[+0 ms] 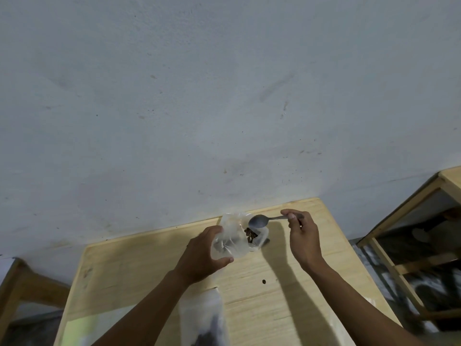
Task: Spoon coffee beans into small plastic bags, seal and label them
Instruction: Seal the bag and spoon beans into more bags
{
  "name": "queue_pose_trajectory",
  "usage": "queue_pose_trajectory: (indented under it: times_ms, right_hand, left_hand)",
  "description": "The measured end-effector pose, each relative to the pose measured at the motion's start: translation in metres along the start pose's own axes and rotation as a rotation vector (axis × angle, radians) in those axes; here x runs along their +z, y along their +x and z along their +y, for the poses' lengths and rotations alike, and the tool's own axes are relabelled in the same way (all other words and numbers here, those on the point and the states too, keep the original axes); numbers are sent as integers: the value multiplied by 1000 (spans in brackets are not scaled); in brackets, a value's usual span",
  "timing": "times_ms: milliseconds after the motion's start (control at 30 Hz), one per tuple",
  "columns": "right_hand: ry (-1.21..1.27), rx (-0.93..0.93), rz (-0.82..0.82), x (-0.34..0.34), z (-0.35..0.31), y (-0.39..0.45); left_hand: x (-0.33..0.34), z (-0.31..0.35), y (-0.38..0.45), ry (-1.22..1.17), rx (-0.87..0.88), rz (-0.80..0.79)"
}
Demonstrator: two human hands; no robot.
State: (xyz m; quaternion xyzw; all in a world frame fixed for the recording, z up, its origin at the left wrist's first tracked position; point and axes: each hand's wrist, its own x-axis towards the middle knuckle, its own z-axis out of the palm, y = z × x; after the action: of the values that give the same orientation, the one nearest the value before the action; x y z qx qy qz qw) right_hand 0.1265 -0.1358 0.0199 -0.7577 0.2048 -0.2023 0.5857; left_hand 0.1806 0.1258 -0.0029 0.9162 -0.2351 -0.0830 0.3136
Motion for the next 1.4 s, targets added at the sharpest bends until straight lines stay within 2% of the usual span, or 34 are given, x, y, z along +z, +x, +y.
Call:
queue_pose_trajectory:
  times_ms: [133,267,367,600,767,967,1067,1267,1400]
  right_hand:
    - [-85,4,-95,16,25,-7]
    - [-116,-52,-36,20,36,-7]
    - [-110,-93,-14,17,40,-6]
    - [-105,-115,-24,17,50,-10]
    - [5,82,27,15,63,-14]
    - [-37,27,10,15,51,-4]
    - [-17,134,28,11,62,-2]
    - [118,264,-81,5,62,-8]
    - [53,286,-174,4,60,-11]
  left_hand:
    - [-3,7,13,69,142,-200]
    - [-1,8,17,150,112,-395]
    - [5,4,9,164,140,-436]
    - [12,3,-2,158,198,-411]
    - [17,3,-1,114,179,-391]
    - [25,1,5,89,176,-350]
    - [28,-3,6,65,135,-304]
    - [37,-5,6,11,93,-205]
    - [42,0,7,-9,83,-150]
